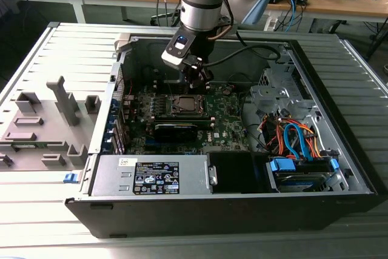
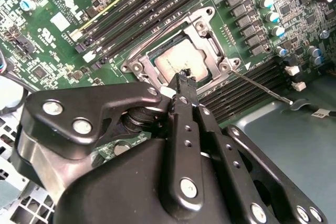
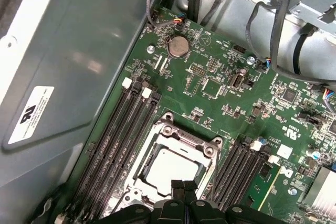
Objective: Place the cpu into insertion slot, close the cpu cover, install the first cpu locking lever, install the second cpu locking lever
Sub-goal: 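Install the first cpu locking lever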
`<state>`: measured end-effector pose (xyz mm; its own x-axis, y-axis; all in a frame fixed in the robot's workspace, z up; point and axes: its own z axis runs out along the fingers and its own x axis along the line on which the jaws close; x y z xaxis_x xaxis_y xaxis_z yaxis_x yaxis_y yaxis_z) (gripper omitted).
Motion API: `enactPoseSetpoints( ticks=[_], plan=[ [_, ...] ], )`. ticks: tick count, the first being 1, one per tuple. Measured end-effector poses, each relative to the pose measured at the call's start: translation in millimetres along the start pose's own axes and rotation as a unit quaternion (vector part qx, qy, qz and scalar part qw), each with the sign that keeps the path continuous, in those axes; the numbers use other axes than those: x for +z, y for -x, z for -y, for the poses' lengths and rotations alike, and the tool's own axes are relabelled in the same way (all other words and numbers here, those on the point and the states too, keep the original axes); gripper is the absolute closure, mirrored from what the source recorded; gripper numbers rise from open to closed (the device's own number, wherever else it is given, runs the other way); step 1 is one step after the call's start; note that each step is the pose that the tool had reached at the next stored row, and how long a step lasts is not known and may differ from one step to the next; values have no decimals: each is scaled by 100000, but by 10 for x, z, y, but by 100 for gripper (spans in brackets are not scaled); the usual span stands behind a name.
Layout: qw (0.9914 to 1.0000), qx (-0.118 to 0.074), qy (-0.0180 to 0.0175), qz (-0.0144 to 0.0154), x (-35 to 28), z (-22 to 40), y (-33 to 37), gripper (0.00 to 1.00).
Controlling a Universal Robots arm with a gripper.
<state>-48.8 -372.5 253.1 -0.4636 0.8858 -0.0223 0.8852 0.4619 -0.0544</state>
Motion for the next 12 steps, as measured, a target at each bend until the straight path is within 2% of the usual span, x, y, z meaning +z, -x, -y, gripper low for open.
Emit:
enactPoseSetpoints(
  ticks=[4, 12],
  plan=[
    [99995, -990, 25, 52, 0, 0, 0, 89],
    [99988, -1519, 34, 86, 0, 0, 0, 89]
  ],
)
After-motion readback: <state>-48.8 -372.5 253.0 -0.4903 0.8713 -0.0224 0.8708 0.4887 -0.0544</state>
